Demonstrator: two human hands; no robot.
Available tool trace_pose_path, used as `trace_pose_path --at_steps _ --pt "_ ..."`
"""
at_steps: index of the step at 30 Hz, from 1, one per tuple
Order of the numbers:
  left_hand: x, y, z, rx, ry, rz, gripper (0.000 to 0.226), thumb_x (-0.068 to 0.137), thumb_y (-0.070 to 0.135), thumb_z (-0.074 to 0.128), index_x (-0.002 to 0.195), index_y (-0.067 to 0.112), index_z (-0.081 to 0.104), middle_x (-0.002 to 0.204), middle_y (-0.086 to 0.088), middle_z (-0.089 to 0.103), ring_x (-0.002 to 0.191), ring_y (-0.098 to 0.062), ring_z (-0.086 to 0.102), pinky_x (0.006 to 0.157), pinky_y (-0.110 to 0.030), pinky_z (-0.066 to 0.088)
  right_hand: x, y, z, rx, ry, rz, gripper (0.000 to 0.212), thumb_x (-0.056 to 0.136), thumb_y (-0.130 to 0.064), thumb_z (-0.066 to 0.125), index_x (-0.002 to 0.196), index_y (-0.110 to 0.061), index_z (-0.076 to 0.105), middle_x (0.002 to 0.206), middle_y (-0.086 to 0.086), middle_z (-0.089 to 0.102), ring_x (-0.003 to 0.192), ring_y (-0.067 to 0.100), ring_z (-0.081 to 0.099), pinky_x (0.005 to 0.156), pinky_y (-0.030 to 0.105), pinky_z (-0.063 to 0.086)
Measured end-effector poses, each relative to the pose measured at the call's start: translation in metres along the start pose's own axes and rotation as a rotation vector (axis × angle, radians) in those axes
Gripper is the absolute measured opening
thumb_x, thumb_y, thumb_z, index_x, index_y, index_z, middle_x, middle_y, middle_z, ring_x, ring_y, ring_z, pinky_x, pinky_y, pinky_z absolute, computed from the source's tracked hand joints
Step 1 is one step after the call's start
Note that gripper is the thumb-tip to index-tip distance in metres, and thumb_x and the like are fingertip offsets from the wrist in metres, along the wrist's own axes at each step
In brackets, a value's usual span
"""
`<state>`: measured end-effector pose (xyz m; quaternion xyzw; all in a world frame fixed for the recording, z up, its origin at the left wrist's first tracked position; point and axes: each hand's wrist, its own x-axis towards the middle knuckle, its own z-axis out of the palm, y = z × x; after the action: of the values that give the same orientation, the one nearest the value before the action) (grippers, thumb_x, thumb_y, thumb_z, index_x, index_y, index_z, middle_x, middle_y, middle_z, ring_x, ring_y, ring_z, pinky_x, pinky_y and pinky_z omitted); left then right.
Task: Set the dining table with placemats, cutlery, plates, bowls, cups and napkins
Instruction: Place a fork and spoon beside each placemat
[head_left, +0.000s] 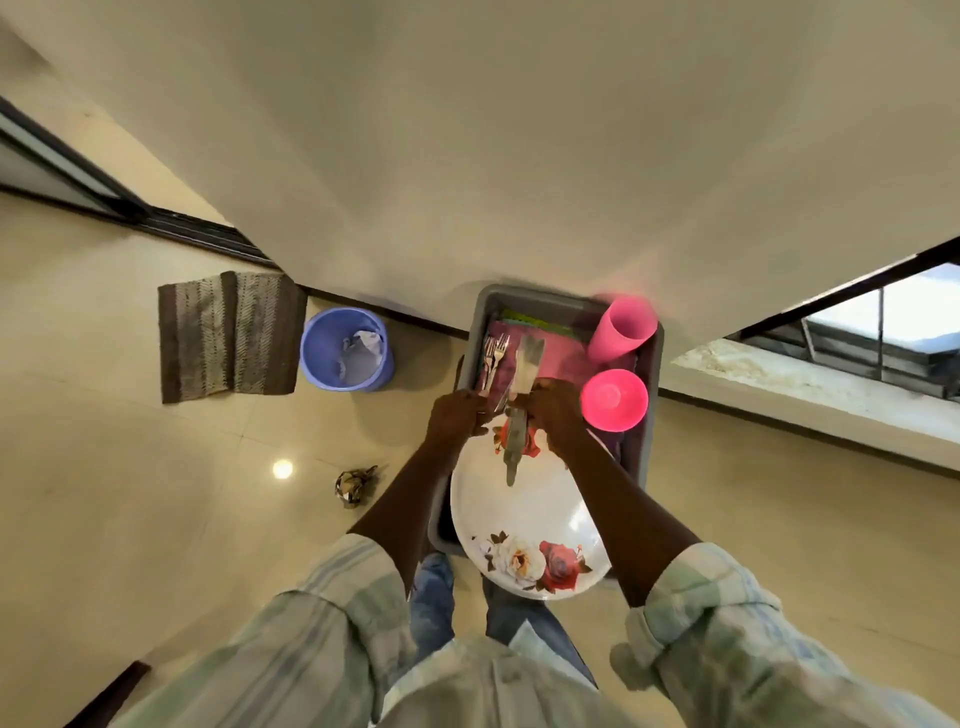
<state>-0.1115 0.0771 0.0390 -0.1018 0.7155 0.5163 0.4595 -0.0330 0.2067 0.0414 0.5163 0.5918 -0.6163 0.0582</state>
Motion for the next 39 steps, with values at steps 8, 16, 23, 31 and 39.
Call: trace_pose_path --at_steps 8,16,23,31,39 --pt "-0.079 -0.012 -0.086 -0.431 -0.067 -0.109 0.025 0.089 0.023 0.065 0.106 0.005 0.069 0.096 -0.009 0.071 0.088 -0.019 0.067 0.080 -0.030 0.049 -0.083 -0.034 0.086 -0.364 -0.340 -0.169 0.012 0.074 -0.004 0.080 0.083 -0.008 0.073 0.076 0.014 0.070 0.067 0.028 0.067 0.068 0.041 0.057" --pt "-0.147 -0.065 -0.233 -0.802 0.127 -0.103 0.015 0.090 0.018 0.060 0.083 0.010 0.070 0.062 -0.001 0.064 0.048 -0.013 0.055 0.042 -0.019 0.042 -0.175 -0.038 0.239 -0.608 -0.617 -0.216 0.011 0.081 -0.004 0.072 0.078 -0.013 0.067 0.081 0.009 0.067 0.069 0.018 0.063 0.071 0.034 0.057" --pt "-0.217 -0.160 -0.379 -1.175 0.347 0.021 0.020 0.098 0.015 0.052 0.084 0.005 0.061 0.067 -0.008 0.068 0.057 -0.017 0.066 0.069 -0.031 0.055 -0.259 -0.011 0.395 -0.721 -0.510 -0.513 0.019 0.080 -0.019 0.071 0.064 -0.011 0.067 0.061 0.006 0.069 0.058 0.022 0.069 0.069 0.041 0.058" --pt "-0.322 -0.296 -0.503 -1.337 0.698 0.145 0.012 0.097 0.005 0.048 0.094 0.004 0.060 0.072 -0.009 0.060 0.057 -0.015 0.056 0.052 -0.024 0.044 -0.398 0.076 0.573 -0.927 -0.932 -0.574 0.015 0.087 -0.009 0.062 0.081 0.004 0.069 0.072 0.015 0.069 0.053 0.019 0.062 0.057 0.033 0.052" --pt "-0.409 -0.384 -0.526 -1.650 0.946 0.298 0.023 0.103 0.008 0.033 0.097 0.004 0.055 0.069 -0.006 0.062 0.056 -0.013 0.055 0.055 -0.025 0.046 -0.511 0.157 0.659 -1.214 -1.281 -0.706 0.015 0.078 -0.005 0.056 0.069 -0.007 0.068 0.062 0.009 0.067 0.049 0.019 0.060 0.055 0.032 0.052"
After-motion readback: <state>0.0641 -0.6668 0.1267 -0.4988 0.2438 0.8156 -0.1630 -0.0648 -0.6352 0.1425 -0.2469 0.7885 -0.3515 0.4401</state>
